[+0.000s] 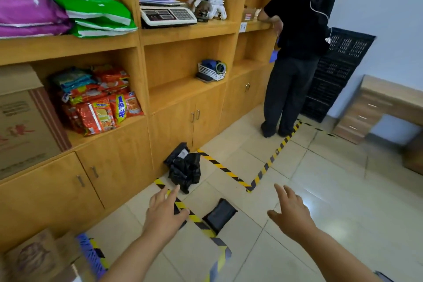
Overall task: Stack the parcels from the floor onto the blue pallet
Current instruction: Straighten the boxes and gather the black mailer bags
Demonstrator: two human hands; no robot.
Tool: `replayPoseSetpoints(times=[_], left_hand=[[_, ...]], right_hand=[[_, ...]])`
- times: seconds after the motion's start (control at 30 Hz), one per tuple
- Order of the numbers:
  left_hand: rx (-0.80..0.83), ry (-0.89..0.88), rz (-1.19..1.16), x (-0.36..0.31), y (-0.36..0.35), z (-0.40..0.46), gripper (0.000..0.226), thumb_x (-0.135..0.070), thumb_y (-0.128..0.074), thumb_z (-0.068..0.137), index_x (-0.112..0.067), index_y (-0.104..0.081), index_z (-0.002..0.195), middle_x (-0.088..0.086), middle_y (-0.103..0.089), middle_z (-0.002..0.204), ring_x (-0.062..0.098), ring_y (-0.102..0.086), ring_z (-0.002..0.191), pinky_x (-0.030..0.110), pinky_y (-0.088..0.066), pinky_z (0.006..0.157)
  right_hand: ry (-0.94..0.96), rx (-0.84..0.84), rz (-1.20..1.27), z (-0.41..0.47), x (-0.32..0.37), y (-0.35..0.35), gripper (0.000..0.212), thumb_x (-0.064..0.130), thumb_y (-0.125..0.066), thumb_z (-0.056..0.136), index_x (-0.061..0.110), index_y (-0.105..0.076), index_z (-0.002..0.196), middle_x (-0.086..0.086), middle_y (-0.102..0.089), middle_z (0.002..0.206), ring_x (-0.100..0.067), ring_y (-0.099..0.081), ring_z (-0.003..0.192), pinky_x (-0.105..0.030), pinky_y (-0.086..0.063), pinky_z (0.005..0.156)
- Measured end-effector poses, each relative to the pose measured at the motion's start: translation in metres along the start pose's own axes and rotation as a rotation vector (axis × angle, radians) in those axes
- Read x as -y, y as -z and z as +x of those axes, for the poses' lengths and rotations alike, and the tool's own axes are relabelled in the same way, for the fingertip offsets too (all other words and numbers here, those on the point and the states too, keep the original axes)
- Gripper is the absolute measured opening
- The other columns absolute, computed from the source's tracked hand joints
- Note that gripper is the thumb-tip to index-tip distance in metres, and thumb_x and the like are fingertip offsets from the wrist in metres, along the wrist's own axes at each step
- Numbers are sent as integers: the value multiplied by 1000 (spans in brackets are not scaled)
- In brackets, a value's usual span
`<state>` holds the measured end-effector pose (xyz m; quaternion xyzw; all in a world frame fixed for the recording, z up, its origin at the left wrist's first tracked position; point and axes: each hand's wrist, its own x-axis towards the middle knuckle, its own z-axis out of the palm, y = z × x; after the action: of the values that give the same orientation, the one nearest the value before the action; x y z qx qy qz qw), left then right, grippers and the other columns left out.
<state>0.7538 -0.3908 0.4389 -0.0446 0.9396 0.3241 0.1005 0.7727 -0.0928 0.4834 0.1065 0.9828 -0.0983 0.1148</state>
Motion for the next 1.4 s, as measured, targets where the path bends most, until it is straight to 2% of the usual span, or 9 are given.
replayPoseSetpoints(times=[0.27, 0.47, 0.7, 0.93, 1.13, 1.27, 1.4], left_hand=[[-6, 42, 25, -39, -25, 82, 63, -40, -49, 92, -32, -22, 148, 1, -11, 157, 22, -7, 143, 37, -24, 112], [31, 63, -3, -68, -33, 180, 63, -35, -50, 94, -32, -20, 149, 1, -8, 159, 28, -4, 145, 40, -22, 113], [46, -10, 53, -102, -32, 301, 63, -36, -49, 94, -27, -20, 149, 4, -10, 158, 27, -10, 143, 38, -22, 114], [89, -6, 108, -124, -44, 374, 64, -37, -51, 92, -26, -23, 148, 4, -15, 156, 25, -15, 141, 38, -27, 112], [79, 86, 38, -129, -65, 411, 69, -39, -55, 89, -24, -23, 149, 1, -30, 152, 22, -26, 139, 36, -29, 112], [26, 250, 18, -148, -90, 432, 71, -39, -57, 88, -25, -23, 149, 2, -42, 145, 20, -36, 132, 33, -37, 102], [7, 396, -34, -174, -125, 447, 70, -38, -55, 90, -25, -20, 150, 6, -45, 141, 24, -38, 130, 34, -38, 101]], right_hand=[[35, 60, 17, 90, -25, 10, 76, 38, -52, 93, 26, -4, 151, -4, -7, 159, -25, -20, 143, -37, -28, 114], [29, 74, -10, 178, -22, 28, 76, 39, -51, 94, 24, -3, 152, -6, -6, 160, -26, -15, 145, -38, -21, 117], [-1, 93, -1, 279, -13, 45, 74, 39, -49, 95, 23, -5, 152, -3, -9, 159, -24, -18, 144, -38, -21, 116], [20, 112, -5, 357, -16, 53, 70, 38, -49, 95, 26, -10, 151, -4, -12, 159, -26, -18, 143, -40, -21, 116], [137, 164, 1, 432, -27, 54, 66, 35, -50, 95, 25, -16, 151, -2, -18, 157, -25, -21, 142, -38, -23, 117], [270, 239, -34, 493, -41, 56, 62, 33, -49, 95, 21, -22, 150, -3, -27, 153, -23, -27, 139, -32, -27, 113], [392, 317, -75, 557, -63, 54, 59, 29, -49, 95, 20, -26, 148, -2, -30, 151, -22, -27, 138, -32, -28, 111]])
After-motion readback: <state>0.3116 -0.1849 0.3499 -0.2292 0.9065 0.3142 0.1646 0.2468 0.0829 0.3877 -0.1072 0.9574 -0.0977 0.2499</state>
